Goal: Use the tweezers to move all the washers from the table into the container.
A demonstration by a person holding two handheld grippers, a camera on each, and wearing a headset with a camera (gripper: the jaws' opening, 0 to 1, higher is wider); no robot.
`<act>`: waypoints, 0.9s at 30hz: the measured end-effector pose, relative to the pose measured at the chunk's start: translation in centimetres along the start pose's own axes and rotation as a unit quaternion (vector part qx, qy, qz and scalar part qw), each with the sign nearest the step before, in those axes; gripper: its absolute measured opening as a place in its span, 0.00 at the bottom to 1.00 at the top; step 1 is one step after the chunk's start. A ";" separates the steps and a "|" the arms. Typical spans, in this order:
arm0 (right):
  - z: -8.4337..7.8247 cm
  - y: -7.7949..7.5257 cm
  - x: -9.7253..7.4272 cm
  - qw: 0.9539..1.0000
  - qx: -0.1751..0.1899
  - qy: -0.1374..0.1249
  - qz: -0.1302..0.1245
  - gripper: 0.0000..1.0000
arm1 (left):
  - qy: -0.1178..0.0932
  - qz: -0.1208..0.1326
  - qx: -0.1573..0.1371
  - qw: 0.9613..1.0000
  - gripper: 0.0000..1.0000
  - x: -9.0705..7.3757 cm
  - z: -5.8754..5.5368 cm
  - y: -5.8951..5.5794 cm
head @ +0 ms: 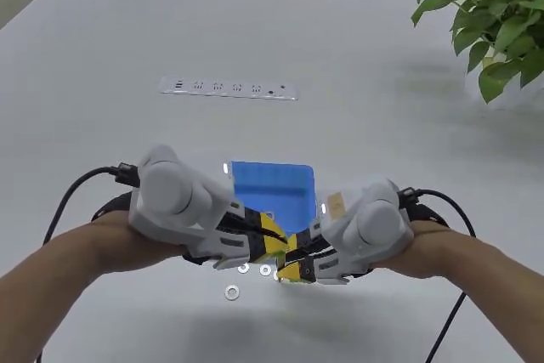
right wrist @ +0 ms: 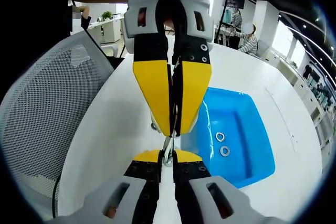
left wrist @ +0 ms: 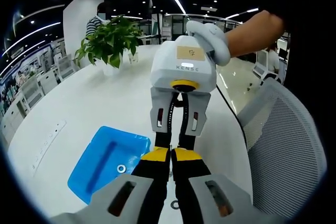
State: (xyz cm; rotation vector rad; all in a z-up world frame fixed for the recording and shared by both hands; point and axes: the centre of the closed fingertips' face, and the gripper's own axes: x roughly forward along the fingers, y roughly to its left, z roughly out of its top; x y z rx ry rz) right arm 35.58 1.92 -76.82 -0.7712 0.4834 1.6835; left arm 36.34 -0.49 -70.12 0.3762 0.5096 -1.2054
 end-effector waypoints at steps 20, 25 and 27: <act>1.5 -0.6 -1.1 0.999 0.018 -0.026 -0.019 0.09 | -0.024 0.007 -0.004 1.000 0.14 -1.1 1.1 0.4; 2.0 -0.6 -1.4 0.999 0.018 -0.032 -0.024 0.09 | -0.033 0.014 -0.006 0.999 0.20 -1.5 1.5 0.5; 2.2 -0.7 -1.5 0.999 0.018 -0.034 -0.026 0.09 | -0.035 0.015 -0.011 0.999 0.22 -1.6 1.5 0.5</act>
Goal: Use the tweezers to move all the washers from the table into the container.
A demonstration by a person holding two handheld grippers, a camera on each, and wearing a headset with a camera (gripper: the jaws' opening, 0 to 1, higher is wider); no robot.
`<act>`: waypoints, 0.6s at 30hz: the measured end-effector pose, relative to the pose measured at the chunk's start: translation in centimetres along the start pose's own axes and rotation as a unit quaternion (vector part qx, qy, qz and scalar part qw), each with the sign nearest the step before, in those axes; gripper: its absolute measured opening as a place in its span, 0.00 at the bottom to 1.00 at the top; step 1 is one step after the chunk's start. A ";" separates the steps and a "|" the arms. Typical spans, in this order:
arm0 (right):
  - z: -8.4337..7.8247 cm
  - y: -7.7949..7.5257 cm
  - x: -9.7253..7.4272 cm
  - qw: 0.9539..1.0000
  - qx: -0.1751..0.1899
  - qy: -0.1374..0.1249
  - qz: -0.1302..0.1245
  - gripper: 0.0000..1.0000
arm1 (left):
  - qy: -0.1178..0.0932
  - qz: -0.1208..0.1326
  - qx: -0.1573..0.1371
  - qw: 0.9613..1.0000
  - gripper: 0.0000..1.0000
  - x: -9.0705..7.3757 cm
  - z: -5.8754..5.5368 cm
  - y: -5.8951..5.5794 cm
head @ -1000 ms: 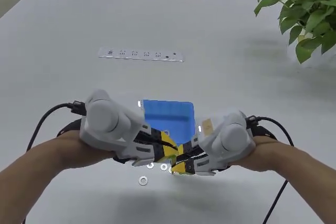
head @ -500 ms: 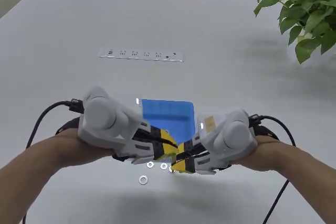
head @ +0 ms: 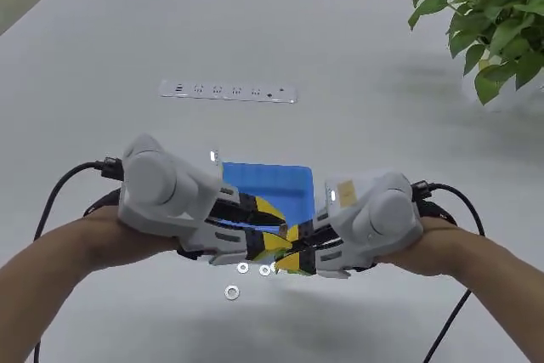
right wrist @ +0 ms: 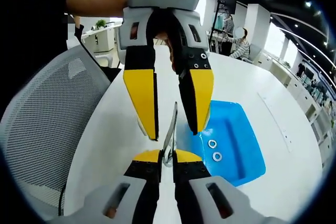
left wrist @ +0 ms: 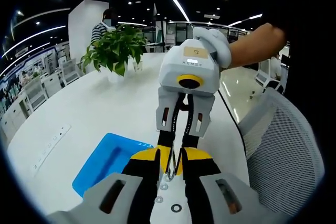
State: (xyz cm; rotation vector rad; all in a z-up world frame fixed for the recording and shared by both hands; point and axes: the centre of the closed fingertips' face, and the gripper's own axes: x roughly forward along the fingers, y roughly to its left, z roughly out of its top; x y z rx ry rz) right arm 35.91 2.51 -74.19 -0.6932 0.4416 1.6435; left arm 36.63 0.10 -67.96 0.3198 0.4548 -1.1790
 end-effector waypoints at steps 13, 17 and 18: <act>1.2 -0.3 -0.9 1.000 -0.007 -0.005 -0.003 0.09 | -0.015 0.021 -0.025 0.999 0.47 -1.8 -0.7 0.2; 1.7 -0.6 -1.3 1.000 -0.009 -0.007 -0.004 0.09 | -0.020 0.027 -0.036 0.999 0.56 -2.4 -1.0 0.1; 2.0 -0.7 -1.4 1.000 -0.009 -0.009 -0.004 0.09 | -0.022 0.029 -0.039 0.999 0.57 -2.6 -1.0 0.0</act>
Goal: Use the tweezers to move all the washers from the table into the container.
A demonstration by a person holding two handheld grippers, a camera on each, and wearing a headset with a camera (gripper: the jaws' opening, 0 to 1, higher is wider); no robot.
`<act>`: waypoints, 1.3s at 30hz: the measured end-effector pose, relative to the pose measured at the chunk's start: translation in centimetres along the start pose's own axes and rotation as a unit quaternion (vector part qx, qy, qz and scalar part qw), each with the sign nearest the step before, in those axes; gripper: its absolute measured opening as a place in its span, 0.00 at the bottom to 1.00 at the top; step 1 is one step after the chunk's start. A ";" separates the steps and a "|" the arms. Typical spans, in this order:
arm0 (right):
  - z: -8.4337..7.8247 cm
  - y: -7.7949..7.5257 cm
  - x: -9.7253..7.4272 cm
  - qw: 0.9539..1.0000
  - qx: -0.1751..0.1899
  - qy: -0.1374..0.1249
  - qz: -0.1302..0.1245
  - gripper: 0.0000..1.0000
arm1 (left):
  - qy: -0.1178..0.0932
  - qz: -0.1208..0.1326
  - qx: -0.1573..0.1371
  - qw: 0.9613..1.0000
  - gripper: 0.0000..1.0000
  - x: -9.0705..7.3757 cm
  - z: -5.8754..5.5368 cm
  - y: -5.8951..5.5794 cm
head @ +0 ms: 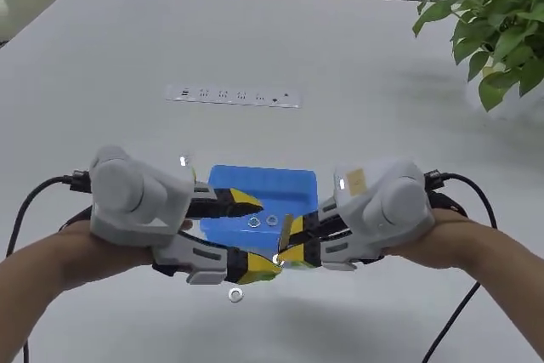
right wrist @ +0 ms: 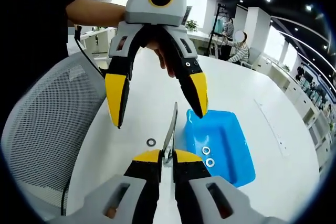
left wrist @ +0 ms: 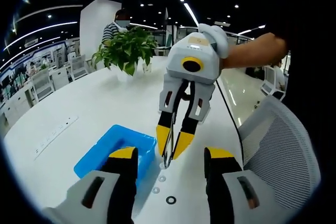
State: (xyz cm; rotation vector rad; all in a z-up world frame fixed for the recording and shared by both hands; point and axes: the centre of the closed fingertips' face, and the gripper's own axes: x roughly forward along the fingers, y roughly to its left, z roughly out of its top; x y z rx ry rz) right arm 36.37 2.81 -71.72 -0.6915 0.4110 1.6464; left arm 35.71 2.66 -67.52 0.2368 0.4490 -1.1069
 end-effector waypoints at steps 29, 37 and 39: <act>2.6 -4.3 -1.1 0.999 -0.023 -0.022 -0.025 0.09 | -0.024 0.063 -0.045 0.997 0.88 -3.7 -0.8 0.6; 1.9 -5.3 -0.5 0.999 -0.027 -0.018 -0.024 0.09 | -0.023 0.071 -0.051 0.996 0.96 -4.1 -1.2 0.9; 1.6 -5.6 -0.4 0.999 -0.027 -0.016 -0.025 0.09 | -0.023 0.074 -0.052 0.996 0.98 -4.1 -1.2 1.0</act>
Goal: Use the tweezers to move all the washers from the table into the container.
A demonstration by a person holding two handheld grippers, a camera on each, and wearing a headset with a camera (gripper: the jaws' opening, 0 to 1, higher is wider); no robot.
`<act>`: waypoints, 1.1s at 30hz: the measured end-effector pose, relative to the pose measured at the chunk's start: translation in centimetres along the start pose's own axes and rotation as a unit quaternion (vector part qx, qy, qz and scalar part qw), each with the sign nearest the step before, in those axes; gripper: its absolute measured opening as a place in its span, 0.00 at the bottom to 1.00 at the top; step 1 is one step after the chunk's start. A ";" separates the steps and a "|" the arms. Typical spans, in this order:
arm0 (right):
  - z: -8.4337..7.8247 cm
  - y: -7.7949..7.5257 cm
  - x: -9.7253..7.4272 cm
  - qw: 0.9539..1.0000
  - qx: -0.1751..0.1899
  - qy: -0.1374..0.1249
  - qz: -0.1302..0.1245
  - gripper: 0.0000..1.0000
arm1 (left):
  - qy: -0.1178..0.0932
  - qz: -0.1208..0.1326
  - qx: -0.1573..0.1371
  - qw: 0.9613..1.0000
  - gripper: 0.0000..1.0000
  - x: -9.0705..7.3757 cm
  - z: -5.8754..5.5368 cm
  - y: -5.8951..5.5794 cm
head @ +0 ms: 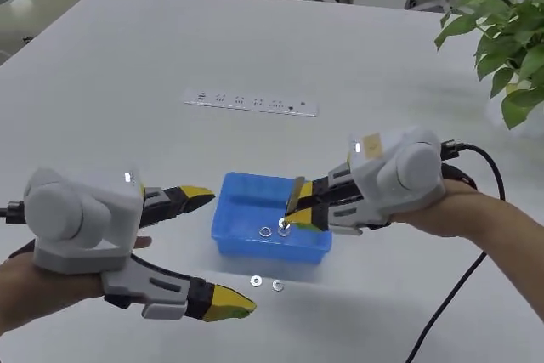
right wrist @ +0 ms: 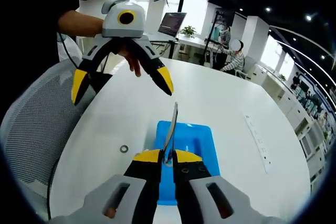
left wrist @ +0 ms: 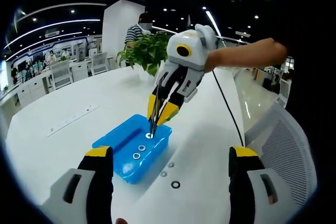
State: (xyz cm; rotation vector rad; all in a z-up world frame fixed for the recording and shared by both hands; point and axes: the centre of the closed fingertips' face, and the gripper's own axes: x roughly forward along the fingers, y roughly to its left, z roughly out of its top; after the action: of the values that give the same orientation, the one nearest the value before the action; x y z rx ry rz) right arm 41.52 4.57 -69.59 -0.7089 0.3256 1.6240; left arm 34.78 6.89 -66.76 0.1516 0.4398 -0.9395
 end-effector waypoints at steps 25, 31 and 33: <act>-2.3 -1.1 2.6 1.000 -0.003 0.011 0.019 0.09 | -0.011 0.016 -0.005 1.000 0.99 0.1 0.6 1.3; -2.7 -1.0 3.0 1.000 -0.003 0.012 0.027 0.09 | -0.014 0.016 -0.001 1.000 0.96 0.5 0.9 1.9; -2.9 -0.9 3.3 0.999 -0.003 0.014 0.031 0.09 | -0.013 0.015 0.000 1.000 0.94 0.7 1.0 2.1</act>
State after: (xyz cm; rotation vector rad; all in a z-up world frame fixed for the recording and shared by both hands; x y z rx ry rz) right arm 43.07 5.64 -73.66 -0.7325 0.3657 1.6768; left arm 37.10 7.26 -66.29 0.1448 0.4122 -0.9112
